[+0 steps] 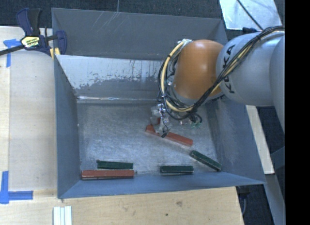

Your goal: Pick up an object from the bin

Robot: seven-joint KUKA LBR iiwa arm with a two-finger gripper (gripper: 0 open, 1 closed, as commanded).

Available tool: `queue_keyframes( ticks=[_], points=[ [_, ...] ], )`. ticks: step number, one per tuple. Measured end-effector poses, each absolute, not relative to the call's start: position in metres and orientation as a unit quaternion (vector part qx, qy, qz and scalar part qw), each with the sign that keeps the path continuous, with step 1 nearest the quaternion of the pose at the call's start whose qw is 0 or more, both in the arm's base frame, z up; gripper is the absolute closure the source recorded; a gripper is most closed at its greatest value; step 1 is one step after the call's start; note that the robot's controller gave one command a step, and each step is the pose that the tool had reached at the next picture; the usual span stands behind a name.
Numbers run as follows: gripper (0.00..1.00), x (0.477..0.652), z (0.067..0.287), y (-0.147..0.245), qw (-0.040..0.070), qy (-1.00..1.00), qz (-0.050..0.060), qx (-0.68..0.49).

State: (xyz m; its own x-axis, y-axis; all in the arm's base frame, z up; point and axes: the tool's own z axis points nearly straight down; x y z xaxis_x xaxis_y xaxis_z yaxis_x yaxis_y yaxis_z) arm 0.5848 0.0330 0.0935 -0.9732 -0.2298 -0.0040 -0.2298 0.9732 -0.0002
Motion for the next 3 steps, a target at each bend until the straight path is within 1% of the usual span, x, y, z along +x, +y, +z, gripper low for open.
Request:
queue_keyframes(
  ticks=[1,2,3],
  points=[
    [0.0,0.5846,0.0932,0.0328,0.002,0.993,0.0,-0.115],
    [1.0,0.5846,0.0932,0.0328,0.002,0.993,0.0,-0.115],
    [0.0,0.5845,0.0931,0.0327,0.001,0.993,0.0,-0.115]
  ],
)
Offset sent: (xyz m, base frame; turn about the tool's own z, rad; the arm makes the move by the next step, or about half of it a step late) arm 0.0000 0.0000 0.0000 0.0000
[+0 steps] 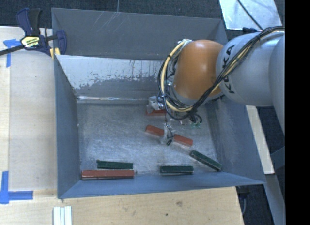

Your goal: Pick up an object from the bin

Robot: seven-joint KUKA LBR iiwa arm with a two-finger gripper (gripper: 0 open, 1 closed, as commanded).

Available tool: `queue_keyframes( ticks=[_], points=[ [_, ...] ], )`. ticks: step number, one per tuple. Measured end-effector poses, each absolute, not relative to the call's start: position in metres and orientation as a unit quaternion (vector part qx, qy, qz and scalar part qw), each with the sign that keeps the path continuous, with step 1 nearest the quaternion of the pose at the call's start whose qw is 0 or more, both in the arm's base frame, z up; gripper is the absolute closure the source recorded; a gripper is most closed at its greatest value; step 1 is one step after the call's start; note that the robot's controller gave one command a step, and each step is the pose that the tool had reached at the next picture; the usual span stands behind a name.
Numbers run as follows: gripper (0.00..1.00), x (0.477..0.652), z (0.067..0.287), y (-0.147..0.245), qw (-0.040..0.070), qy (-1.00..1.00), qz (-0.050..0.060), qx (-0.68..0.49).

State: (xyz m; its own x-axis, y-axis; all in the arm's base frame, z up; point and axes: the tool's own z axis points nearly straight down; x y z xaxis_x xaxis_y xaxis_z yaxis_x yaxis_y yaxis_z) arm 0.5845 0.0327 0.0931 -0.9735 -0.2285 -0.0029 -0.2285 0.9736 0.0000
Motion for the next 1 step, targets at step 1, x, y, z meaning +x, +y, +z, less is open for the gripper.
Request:
queue_keyframes(
  ticks=[1],
  points=[
    [1.0,0.5846,0.0931,0.0327,0.001,0.993,0.0,-0.115]
  ],
)
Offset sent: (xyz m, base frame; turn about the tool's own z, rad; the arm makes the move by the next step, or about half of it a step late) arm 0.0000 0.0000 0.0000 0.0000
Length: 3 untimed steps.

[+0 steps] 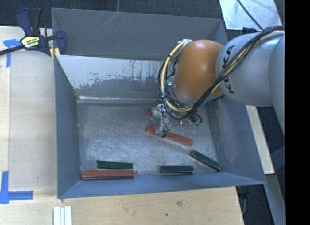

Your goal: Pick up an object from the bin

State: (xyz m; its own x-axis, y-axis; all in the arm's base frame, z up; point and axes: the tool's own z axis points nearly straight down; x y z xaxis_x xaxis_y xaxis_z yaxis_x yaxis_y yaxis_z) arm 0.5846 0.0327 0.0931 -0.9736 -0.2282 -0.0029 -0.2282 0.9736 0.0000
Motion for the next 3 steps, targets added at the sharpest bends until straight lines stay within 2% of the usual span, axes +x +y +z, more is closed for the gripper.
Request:
queue_keyframes(
  ticks=[1,2,3],
  points=[
    [0.0,0.5846,0.0932,0.0327,0.001,0.993,0.0,-0.115],
    [1.0,0.5846,0.0932,0.0326,0.001,0.993,0.0,-0.115],
    [0.0,0.5845,0.0932,0.0326,0.001,0.993,0.0,-0.114]
  ],
)
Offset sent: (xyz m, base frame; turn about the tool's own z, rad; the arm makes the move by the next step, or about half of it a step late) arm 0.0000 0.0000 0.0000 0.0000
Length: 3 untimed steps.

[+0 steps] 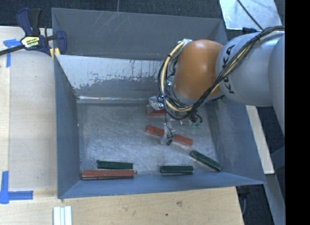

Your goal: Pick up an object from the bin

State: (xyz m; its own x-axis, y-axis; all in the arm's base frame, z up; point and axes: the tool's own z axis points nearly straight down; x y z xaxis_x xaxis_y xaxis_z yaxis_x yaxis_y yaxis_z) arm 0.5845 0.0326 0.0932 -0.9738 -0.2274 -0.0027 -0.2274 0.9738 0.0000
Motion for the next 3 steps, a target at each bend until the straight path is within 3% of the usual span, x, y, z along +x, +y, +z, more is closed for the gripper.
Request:
queue_keyframes(
  ticks=[1,2,3],
  points=[
    [0.0,0.552,0.07,0.049,0.0,0.975,0.0,-0.222],
    [0.0,0.485,0.147,0.075,0.002,0.987,0.001,-0.162],
    [0.0,0.524,0.177,0.06,0.004,0.996,0.0,-0.089]
  ],
)
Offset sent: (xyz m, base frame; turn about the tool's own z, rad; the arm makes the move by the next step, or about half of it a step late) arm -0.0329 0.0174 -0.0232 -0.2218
